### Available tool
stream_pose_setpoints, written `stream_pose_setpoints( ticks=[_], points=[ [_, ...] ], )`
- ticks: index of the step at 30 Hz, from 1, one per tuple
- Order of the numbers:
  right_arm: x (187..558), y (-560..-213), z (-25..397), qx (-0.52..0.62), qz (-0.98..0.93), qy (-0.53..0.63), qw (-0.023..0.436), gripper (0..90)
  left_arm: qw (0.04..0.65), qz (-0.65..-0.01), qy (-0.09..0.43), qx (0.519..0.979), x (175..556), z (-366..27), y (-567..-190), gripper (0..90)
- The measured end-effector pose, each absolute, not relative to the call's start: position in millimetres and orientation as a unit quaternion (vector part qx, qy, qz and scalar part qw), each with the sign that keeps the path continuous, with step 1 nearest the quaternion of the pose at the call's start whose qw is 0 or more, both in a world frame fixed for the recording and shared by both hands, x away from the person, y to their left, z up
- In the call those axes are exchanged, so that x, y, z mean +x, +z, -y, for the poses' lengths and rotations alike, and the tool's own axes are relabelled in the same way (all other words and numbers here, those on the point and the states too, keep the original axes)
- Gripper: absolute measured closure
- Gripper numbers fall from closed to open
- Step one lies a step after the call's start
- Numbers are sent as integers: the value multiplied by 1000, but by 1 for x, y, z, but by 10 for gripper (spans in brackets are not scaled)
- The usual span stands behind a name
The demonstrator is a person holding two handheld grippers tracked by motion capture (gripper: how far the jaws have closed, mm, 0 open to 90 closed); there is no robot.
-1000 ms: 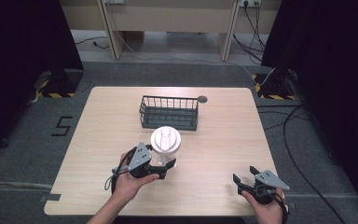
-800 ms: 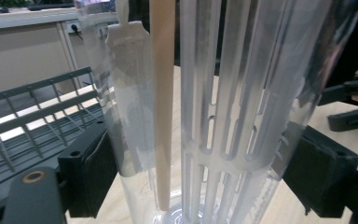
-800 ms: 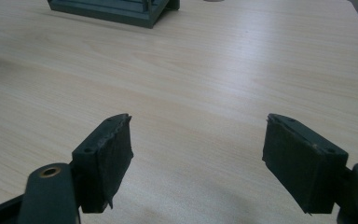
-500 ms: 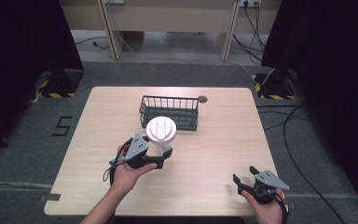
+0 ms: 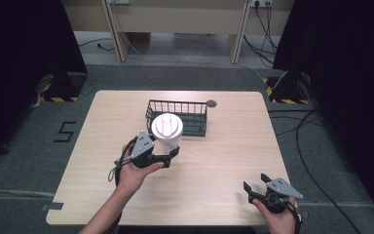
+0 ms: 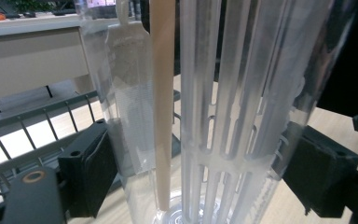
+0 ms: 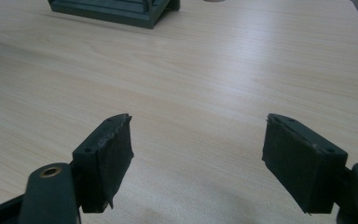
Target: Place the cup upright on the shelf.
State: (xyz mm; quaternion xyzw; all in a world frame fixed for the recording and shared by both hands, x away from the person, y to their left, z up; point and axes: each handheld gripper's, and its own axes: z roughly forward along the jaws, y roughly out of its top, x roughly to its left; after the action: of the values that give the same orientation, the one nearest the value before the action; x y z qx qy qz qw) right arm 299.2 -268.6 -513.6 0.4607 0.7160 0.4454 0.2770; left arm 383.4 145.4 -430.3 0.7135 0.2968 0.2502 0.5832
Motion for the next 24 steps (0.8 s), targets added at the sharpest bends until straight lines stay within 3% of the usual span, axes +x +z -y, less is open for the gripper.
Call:
stream_pose_setpoints(
  ticks=[24],
  points=[
    [299,-514,269,467,-712,449,273,244,575,-311,261,711,412,-143,-419,176]
  ],
)
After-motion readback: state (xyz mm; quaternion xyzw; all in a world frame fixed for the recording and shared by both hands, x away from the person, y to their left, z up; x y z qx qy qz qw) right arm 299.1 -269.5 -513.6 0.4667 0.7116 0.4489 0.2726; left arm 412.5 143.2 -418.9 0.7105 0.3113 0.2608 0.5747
